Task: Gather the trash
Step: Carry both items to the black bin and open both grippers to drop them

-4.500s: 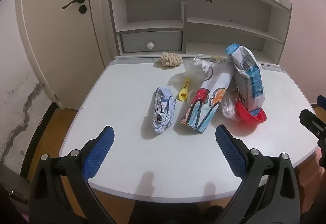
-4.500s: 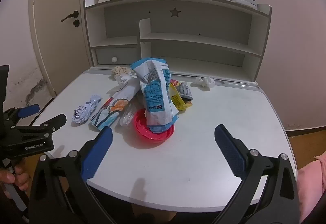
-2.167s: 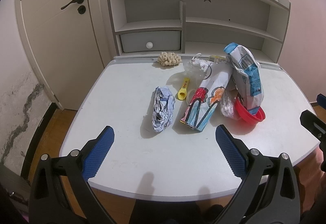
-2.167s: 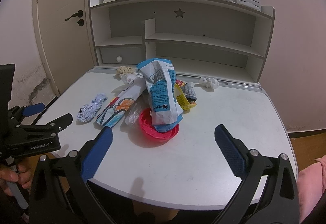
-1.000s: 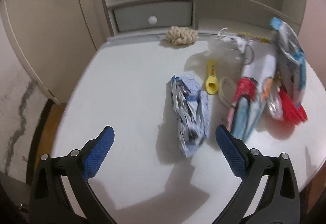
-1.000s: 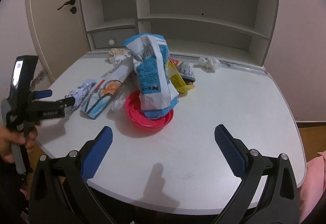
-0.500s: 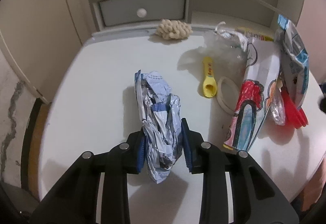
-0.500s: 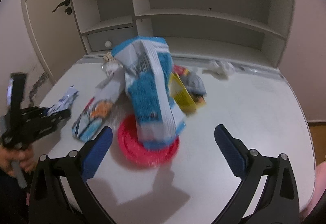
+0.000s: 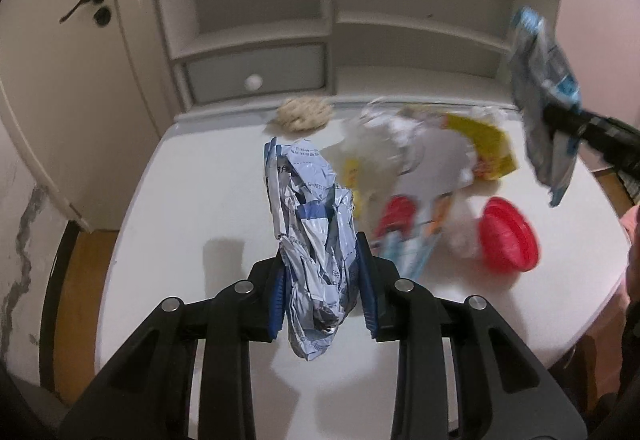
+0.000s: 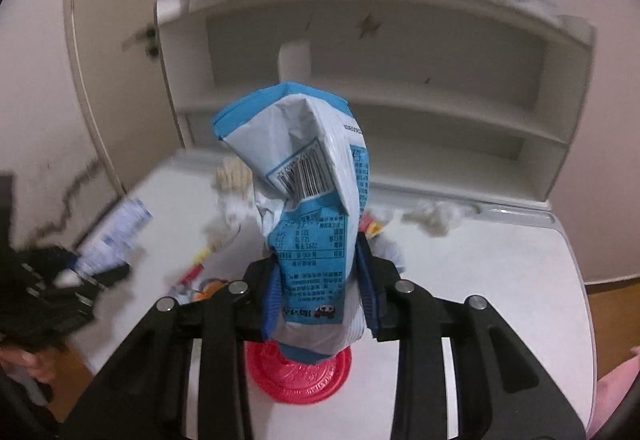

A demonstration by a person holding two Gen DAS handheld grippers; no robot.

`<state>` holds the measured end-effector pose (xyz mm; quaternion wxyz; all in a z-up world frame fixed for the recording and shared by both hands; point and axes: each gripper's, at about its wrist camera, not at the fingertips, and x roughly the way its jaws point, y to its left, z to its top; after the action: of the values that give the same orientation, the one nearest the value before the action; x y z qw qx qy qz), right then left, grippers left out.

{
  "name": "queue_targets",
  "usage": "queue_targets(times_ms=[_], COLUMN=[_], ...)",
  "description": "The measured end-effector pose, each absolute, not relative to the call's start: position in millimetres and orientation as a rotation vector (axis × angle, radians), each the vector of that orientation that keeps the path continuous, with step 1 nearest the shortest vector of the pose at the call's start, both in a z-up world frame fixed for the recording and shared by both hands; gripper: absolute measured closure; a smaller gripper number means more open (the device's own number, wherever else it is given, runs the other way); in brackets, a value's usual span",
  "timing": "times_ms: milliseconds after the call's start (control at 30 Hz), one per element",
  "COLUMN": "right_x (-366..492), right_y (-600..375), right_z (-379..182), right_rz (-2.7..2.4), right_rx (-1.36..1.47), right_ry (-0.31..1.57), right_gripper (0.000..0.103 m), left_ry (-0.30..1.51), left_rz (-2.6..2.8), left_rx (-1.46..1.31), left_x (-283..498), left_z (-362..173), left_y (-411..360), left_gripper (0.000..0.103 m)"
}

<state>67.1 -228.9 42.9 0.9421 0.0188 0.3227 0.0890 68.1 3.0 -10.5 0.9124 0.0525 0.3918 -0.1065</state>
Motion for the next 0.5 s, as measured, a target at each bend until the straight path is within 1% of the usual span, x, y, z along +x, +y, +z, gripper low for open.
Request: queue_targets(times_ms=[100, 233, 367, 500], right_x=[37.6, -10.6, -75.6, -135.4], right_y=[-277.1, -356.5, -442.1, -506.4], right_z=[58.7, 58.5, 35.5, 4.2], right_rz=[0.109, -0.075, -0.335, -0.533], right_rx=[0.099, 0.143, 0.165, 0.213], right_ry=[0.612, 0.584, 0.614, 0.660], right_gripper=[0.070, 0.070, 0.070, 0.070], left_ry=[0.786, 0.737, 0.679, 0.665], left_rz=[-0.283, -0.438, -0.641, -0.901], left_rx=[0.110, 0.145, 0.212, 0.267], left_x=[60.8, 42.7, 8.9, -41.7], left_z=[0.7, 11.0, 11.3, -5.8], left_y=[-28.0, -101.1, -197.1, -307.5], left_gripper=[0.073, 0.073, 0.073, 0.073])
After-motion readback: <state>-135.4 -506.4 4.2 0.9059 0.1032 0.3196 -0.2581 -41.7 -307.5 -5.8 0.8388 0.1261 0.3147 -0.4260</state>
